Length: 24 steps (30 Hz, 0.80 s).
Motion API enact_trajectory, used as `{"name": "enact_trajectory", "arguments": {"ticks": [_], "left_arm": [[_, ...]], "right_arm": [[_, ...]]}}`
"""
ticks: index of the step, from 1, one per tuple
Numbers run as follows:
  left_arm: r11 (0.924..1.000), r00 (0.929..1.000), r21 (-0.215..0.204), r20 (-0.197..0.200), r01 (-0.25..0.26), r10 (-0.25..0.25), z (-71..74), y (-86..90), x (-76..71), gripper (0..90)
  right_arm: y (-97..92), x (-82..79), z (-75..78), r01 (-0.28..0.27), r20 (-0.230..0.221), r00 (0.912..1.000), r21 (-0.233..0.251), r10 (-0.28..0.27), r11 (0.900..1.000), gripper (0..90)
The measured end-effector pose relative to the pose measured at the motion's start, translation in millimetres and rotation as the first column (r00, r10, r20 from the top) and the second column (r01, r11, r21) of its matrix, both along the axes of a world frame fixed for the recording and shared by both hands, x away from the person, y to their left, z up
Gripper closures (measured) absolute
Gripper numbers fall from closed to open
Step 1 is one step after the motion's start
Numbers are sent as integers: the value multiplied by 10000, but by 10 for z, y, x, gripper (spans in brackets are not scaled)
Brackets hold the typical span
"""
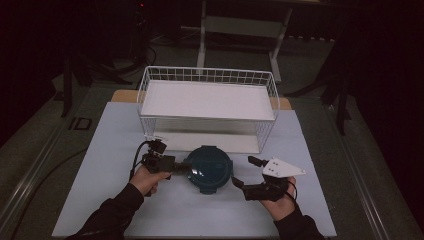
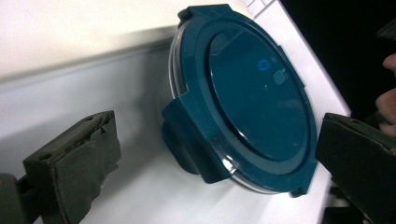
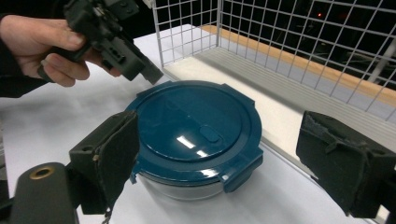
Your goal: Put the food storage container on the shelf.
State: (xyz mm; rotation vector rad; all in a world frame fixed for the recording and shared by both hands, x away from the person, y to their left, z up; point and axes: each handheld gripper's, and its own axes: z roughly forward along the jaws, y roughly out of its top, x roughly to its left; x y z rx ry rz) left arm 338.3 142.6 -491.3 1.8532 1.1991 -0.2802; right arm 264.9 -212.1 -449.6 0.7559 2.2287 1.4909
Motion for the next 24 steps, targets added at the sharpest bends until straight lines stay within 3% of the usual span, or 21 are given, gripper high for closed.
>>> {"name": "enact_trajectory", "arguments": {"ticks": [2, 3, 4, 5, 8, 17, 21, 22, 24], "left_arm": [[10000, 9993, -72, -382, -59, 56, -24, -2, 31, 30], [10000, 9993, -72, -382, -59, 56, -24, -2, 31, 53], [9999, 9966, -49, -813, -143, 138, -52, -8, 62, 53], [9999, 9953, 31, -966, -105, 107, -63, -18, 70, 92], [9997, 9923, 105, -1212, -230, 241, -83, -12, 78, 187], [9962, 9758, -826, -2183, -262, 76, -189, 64, 144, 462], [9931, 9697, -1135, -2443, -277, -9, -223, 68, 167, 498], [9900, 9654, -1389, -2605, -258, -114, -249, 80, 185, 498], [9880, 9643, -1534, -2637, -175, -238, -268, 97, 194, 518]], "right_arm": [[3, -2, -10, 51, -45, 10000, -14, -51, 10000, 132], [3, -2, -10, 51, -45, 10000, -14, -51, 10000, 132], [1, 1, -13, 45, -65, 10000, -8, -45, 10000, 132], [-5, 7, -15, 92, -83, 9999, 6, -92, 10000, 135], [-15, 14, -13, 86, -98, 9999, 8, -86, 10000, 142], [3, 86, -80, 66, -689, 9976, -52, -69, 10000, 166], [8, 105, -87, 62, -806, 9967, -29, -64, 10000, 166], [8, 110, -88, 46, -851, 9964, -5, -46, 10000, 166], [5, 123, -99, 39, -1023, 9947, 44, -34, 10000, 174]]}}
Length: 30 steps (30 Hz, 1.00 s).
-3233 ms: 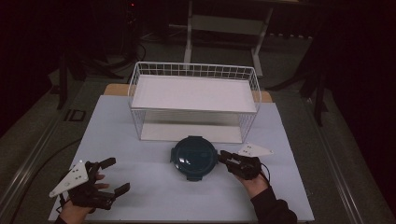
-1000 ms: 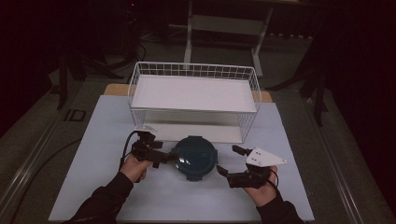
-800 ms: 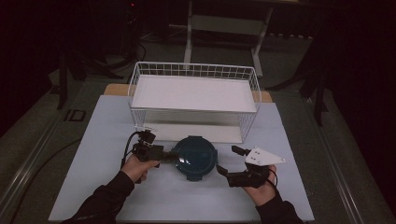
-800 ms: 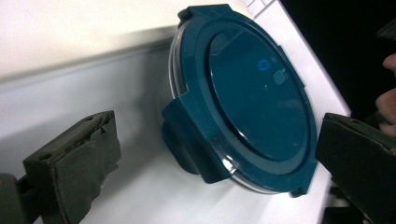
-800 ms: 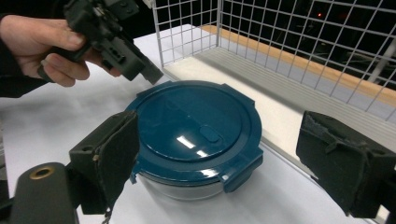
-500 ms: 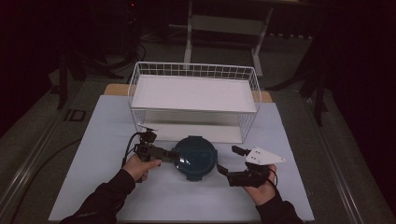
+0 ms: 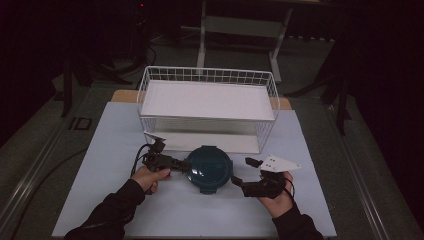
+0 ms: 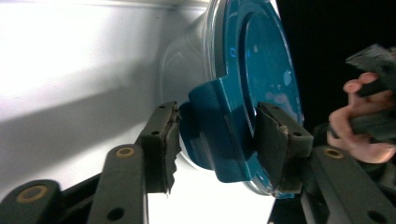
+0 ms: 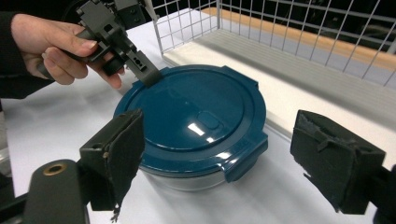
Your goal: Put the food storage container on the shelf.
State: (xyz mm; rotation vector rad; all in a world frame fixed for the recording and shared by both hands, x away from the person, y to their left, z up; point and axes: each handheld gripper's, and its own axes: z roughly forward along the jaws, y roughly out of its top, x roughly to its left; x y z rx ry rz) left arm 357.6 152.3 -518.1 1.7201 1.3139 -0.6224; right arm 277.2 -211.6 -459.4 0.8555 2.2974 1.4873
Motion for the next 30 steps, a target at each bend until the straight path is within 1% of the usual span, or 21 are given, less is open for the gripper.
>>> {"name": "enact_trajectory", "arguments": {"ticks": [2, 4, 6, 8, 9, 10, 11, 12, 14, 15, 17, 18, 19, 21, 23, 25, 26, 27, 28, 29, 30], "left_arm": [[10000, 9999, 58, 101, 11, -11, 8, -7, -7, 521], [9998, 9996, 177, 250, 131, -135, 24, -12, -12, 522], [9993, 9983, 290, 525, 242, -257, 51, -22, -33, 523], [9987, 9962, 423, 814, 278, -312, 83, -37, -66, 527], [9987, 9962, 423, 814, 278, -312, 83, -37, -66, 527], [9981, 9938, 514, 1040, 331, -383, 105, -40, -95, 527], [9981, 9927, 510, 1138, 340, -396, 112, -44, -106, 535], [9978, 9908, 544, 1277, 390, -457, 124, -49, -122, 535], [9970, 9877, 631, 1467, 450, -538, 136, -49, -144, 538], [9964, 9853, 685, 1595, 501, -605, 147, -51, -161, 538], [9959, 9836, 743, 1692, 511, -631, 163, -54, -188, 542], [9957, 9822, 765, 1768, 512, -641, 165, -51, -203, 543], [9962, 9821, 735, 1786, 472, -597, 166, -50, -220, 545], [9960, 9792, 731, 1923, 513, -646, 167, -40, -249, 548], [9956, 9763, 779, 2057, 526, -677, 174, -37, -278, 550], [9949, 9709, 828, 2276, 570, -746, 187, -39, -313, 554], [9950, 9697, 821, 2326, 568, -745, 190, -38, -323, 556], [9950, 9697, 821, 2326, 568, -745, 190, -38, -323, 559], [9940, 9627, 866, 2562, 669, -871, 201, -42, -348, 559], [9937, 9614, 881, 2601, 690, -898, 203, -42, -353, 562], [9934, 9606, 913, 2625, 691, -910, 208, -43, -359, 563]], "right_arm": [[-4, 23, -19, -8, -295, 9996, 66, 10, 10000, 174], [-13, 61, -50, 17, -805, 9968, 241, 2, 9997, 174], [-28, 110, -92, 86, -1414, 9900, 493, -15, 9987, 177], [-53, 157, -135, 249, -1996, 9798, 752, -95, 9969, 203], [-53, 157, -135, 249, -1996, 9798, 752, -95, 9969, 203], [-69, 181, -157, 359, -2350, 9719, 990, -117, 9944, 209], [-97, 225, -195, 493, -2929, 9561, 1298, -92, 9903, 227], [-104, 241, -209, 563, -3118, 9501, 1363, -111, 9891, 235], [-126, 280, -250, 670, -3737, 9275, 1742, 30, 9824, 254], [-133, 291, -264, 742, -3908, 9205, 1828, 32, 9804, 276], [-143, 324, -311, 812, -4468, 8943, 2111, 223, 9741, 306], [-144, 335, -327, 820, -4554, 8899, 2131, 248, 9736, 322], [-140, 347, -344, 821, -4750, 8795, 2106, 286, 9741, 326], [-134, 364, -382, 828, -4993, 8658, 2074, 327, 9748, 361], [-131, 380, -418, 813, -5287, 8476, 2128, 448, 9737, 394], [-126, 393, -442, 762, -5443, 8370, 2192, 570, 9727, 420], [-125, 398, -449, 737, -5480, 8343, 2182, 597, 9731, 431], [-125, 398, -449, 737, -5480, 8343, 2182, 597, 9731, 431], [-124, 403, -454, 723, -5517, 8315, 2239, 653, 9719, 433], [-122, 415, -467, 662, -5626, 8231, 2302, 773, 9709, 463], [-120, 417, -471, 654, -5642, 8217, 2335, 803, 9702, 474]]}}
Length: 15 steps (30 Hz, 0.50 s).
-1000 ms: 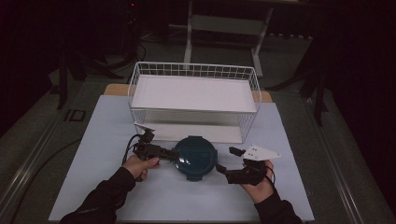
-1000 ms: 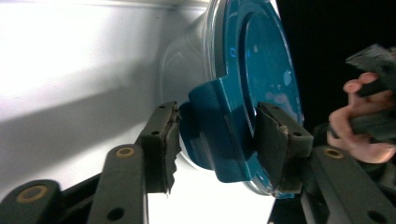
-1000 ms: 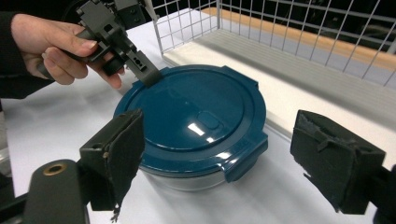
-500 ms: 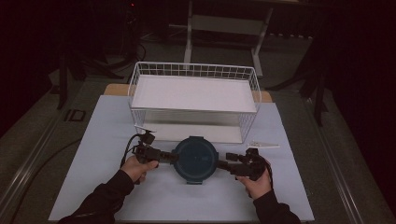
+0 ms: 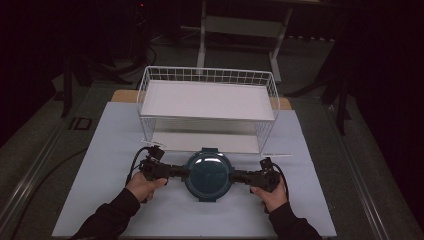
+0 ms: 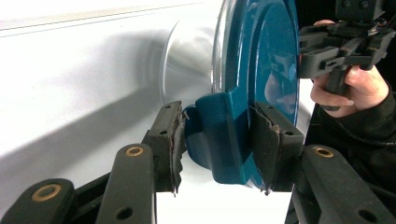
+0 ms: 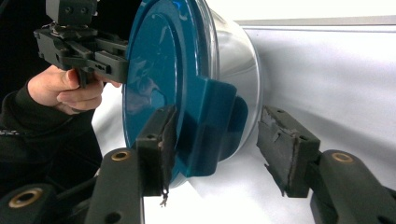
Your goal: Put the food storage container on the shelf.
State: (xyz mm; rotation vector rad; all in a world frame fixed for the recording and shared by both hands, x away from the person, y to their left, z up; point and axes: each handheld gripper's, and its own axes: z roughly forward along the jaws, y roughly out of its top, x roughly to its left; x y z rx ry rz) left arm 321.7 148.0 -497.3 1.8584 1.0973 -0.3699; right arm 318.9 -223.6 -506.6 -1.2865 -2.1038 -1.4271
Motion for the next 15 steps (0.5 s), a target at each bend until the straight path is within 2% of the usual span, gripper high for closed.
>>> {"name": "enact_trajectory", "arguments": {"ticks": [5, 15], "left_arm": [[10000, 9999, -27, 137, 7, -7, 4, -6, -20, 566], [9998, 9992, 193, 394, -85, 77, 19, -19, -85, 559]], "right_arm": [[30, -6, -11, -200, -79, 9998, 0, 200, 9998, 533], [38, -44, -35, -122, -15, 9999, 188, 122, 9997, 544]]}}
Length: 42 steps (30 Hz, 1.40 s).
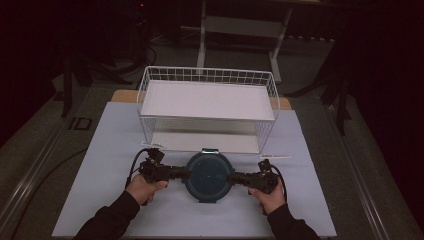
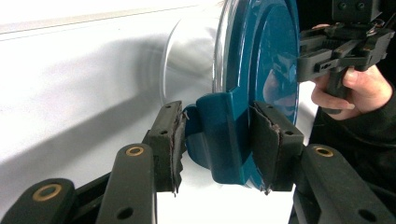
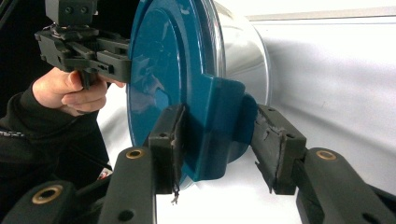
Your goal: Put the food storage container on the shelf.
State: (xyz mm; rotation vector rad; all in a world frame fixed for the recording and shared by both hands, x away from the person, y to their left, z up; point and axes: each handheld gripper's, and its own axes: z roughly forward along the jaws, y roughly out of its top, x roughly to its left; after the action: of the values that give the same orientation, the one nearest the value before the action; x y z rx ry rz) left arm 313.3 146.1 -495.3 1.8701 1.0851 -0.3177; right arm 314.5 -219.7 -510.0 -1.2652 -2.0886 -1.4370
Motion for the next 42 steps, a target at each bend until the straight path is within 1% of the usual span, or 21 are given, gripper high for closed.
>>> {"name": "enact_trajectory", "arguments": {"ticks": [1, 2, 4, 7, 10, 14, 20, 23, 25, 27, 30, 34, 36, 37, 38, 39, 40, 42], "left_arm": [[9998, 9999, 129, 82, -131, 130, 5, -20, -19, 559], [9998, 9999, 136, 84, -146, 145, 9, -23, -20, 551], [9997, 9997, 121, 60, -235, 234, 11, -27, -29, 551], [9993, 9994, 198, 115, -326, 323, 28, -43, -47, 553], [9992, 9994, 311, 223, -260, 253, 49, -53, -66, 555], [9990, 9999, 431, 161, -67, 60, 77, -62, -48, 559], [9989, 9996, 405, 205, -218, 210, 95, -81, -58, 562], [9991, 9992, 333, 318, -256, 246, 115, -84, -57, 562], [9991, 9988, 314, 411, -270, 257, 140, -85, -53, 562], [9991, 9977, 314, 617, -286, 266, 176, -83, -44, 562], [9989, 9953, 246, 889, -408, 384, 233, -82, -23, 562], [9978, 9902, 157, 1255, -640, 615, 300, -88, 26, 562], [9976, 9881, 124, 1385, -686, 663, 321, -88, 60, 562], [9976, 9881, 124, 1385, -686, 663, 321, -88, 60, 562], [9973, 9861, 72, 1503, -729, 710, 332, -83, 105, 562], [9971, 9851, 50, 1549, -763, 746, 333, -81, 125, 562], [9970, 9838, 21, 1621, -780, 766, 327, -78, 146, 561], [9962, 9849, 6, 1502, -877, 866, 309, -81, 192, 561]], "right_arm": [[4, -12, 3, 13, 76, 10000, -13, -13, 10000, 543], [14, -27, 11, 79, 146, 9999, -59, -78, 10000, 544], [12, -29, 11, 113, 73, 9999, -27, -113, 9999, 547], [2, -39, -2, 305, -178, 9994, 137, -303, 9994, 557], [-4, -57, 3, 320, -238, 9992, 167, -316, 9993, 563], [-2, -78, 18, 295, -191, 9994, 116, -293, 9995, 568], [-23, -83, 6, 348, -366, 9988, 265, -338, 9990, 570], [-31, -72, 24, 384, -268, 9989, 326, -375, 9987, 570], [-33, -61, 48, 385, -113, 9992, 332, -382, 9987, 570], [-32, -48, 87, 391, -11, 9992, 325, -390, 9987, 570], [-33, 0, 155, 386, 281, 9988, 369, -396, 9986, 570], [-32, 100, 249, 370, 593, 9975, 370, -392, 9986, 569], [-32, 157, 282, 364, 723, 9966, 354, -389, 9987, 569], [-32, 157, 282, 364, 723, 9966, 354, -389, 9987, 569], [-30, 183, 298, 329, 755, 9965, 326, -353, 9989, 569], [-25, 241, 322, 294, 884, 9956, 300, -320, 9991, 568], [-23, 266, 327, 310, 899, 9954, 271, -333, 9992, 569], [-17, 320, 327, 251, 940, 9952, 195, -269, 9995, 568]]}}
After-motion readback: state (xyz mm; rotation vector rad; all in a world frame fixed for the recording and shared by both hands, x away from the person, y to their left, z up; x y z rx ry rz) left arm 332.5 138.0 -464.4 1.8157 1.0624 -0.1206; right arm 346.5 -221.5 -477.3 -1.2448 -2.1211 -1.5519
